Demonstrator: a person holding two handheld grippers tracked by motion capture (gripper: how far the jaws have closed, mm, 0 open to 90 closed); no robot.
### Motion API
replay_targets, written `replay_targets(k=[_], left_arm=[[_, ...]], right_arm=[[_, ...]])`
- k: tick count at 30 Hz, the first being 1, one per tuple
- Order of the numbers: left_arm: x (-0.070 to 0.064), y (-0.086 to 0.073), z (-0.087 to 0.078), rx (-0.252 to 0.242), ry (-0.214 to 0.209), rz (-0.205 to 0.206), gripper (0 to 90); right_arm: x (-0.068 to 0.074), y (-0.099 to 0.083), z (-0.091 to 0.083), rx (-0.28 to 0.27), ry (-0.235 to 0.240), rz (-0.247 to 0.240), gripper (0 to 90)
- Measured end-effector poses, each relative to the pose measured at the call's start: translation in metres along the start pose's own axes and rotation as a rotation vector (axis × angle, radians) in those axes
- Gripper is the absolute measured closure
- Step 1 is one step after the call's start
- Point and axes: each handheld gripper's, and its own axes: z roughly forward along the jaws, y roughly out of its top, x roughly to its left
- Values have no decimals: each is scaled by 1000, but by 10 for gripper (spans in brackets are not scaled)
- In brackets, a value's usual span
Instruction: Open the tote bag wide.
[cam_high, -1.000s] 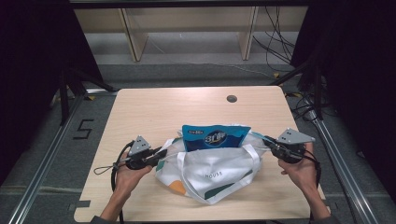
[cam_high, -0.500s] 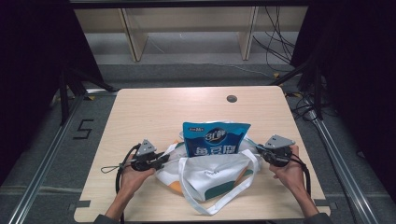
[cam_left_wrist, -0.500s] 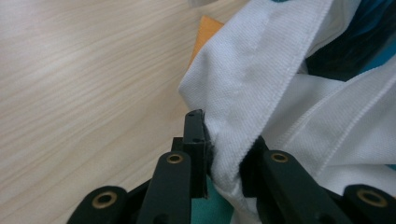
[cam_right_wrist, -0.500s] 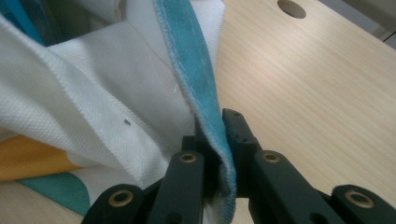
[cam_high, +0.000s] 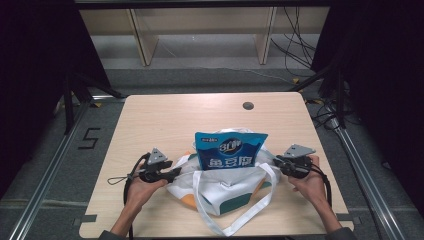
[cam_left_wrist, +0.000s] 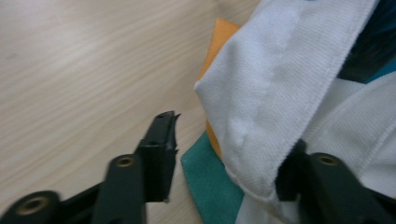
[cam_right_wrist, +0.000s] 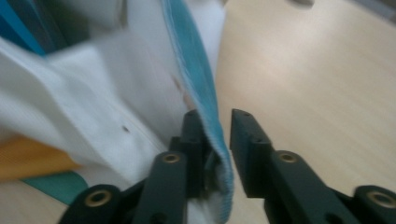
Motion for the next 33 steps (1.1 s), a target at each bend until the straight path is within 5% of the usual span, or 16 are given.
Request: replay_targets(k=[4, 8, 9, 11, 15, 17, 20, 23, 26, 32, 33], left_arm=[[-3, 17, -15, -30, -6, 8, 354], [-9, 40, -26, -93, -21, 92, 330], [-12, 44, -26, -100, -28, 67, 342], [-12, 53, -22, -125, -60, 101, 381], [-8, 62, -5, -142, -135, 72, 454], [-2, 66, 2, -154, -158, 63, 559], [4, 71, 18, -164, -129, 37, 698], [11, 74, 33, -145, -94, 22, 808], [23, 69, 60, -135, -115, -60, 839], [29, 47, 91, 6, -125, -63, 841], [28, 46, 93, 0, -121, -68, 840]], right_arm=[[-6, 14, -28, -101, -2, 62, 619], [-5, 31, -45, -201, 27, 58, 581], [-3, 38, -46, -206, 50, 25, 586], [-1, 46, -43, -218, 55, -24, 589], [1, 53, -24, -139, 152, -11, 556], [1, 55, -11, -132, 135, -20, 686], [-1, 60, 0, -117, 93, -86, 864], [-6, 67, 12, -121, 33, -72, 879], [-5, 68, 27, -65, -1, -95, 878], [-4, 48, 51, 27, 16, -60, 875], [-4, 45, 56, 36, 15, -56, 875]])
